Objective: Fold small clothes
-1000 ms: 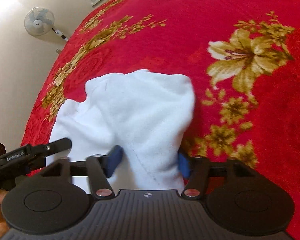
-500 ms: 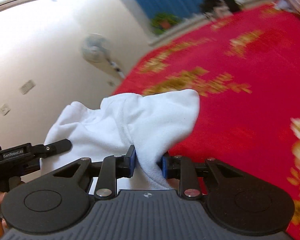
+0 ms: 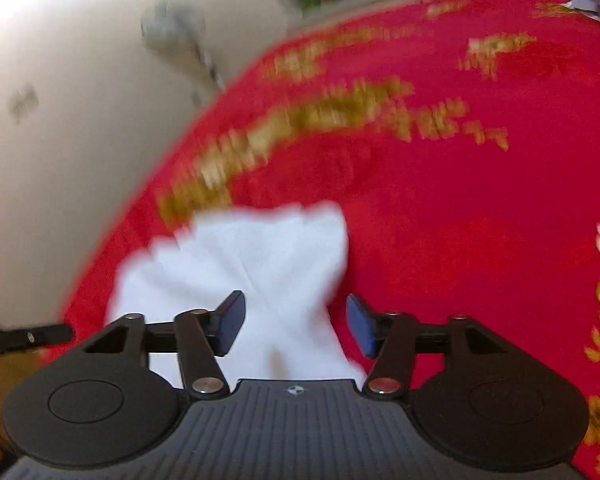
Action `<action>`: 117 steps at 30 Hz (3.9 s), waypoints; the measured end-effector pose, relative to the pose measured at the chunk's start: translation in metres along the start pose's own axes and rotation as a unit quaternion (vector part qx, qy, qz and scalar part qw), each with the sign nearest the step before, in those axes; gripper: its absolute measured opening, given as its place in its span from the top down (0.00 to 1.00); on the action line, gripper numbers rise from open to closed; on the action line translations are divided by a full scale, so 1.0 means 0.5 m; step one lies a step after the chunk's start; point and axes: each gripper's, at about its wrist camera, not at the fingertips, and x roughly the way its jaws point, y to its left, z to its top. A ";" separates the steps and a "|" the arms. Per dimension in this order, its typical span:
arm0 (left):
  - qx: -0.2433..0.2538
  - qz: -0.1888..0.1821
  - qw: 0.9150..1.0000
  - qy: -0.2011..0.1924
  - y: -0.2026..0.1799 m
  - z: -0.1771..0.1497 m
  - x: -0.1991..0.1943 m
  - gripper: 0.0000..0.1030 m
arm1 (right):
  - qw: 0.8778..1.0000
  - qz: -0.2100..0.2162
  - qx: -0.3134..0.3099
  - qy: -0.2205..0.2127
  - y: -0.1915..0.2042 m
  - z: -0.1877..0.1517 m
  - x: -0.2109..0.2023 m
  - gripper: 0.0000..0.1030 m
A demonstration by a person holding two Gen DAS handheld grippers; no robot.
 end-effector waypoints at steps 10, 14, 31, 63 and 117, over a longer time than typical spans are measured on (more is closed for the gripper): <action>-0.082 -0.005 0.994 0.073 0.054 -0.019 0.084 0.41 | 0.995 -0.008 0.039 0.088 -0.032 -0.064 0.032 0.53; -0.065 -0.016 0.997 0.045 0.044 -0.004 0.059 0.70 | 0.995 0.030 0.033 0.086 -0.015 -0.076 0.030 0.91; 0.062 0.075 0.995 0.029 0.034 -0.054 0.005 0.41 | 0.995 0.008 -0.004 0.097 0.023 -0.111 -0.007 0.69; 0.012 0.145 0.977 -0.155 -0.206 -0.274 -0.217 0.00 | 0.984 -0.097 -0.119 -0.086 0.209 -0.249 -0.258 0.33; 0.010 0.138 0.982 -0.129 -0.208 -0.269 -0.176 0.00 | 0.981 -0.104 -0.149 -0.066 0.232 -0.260 -0.197 0.33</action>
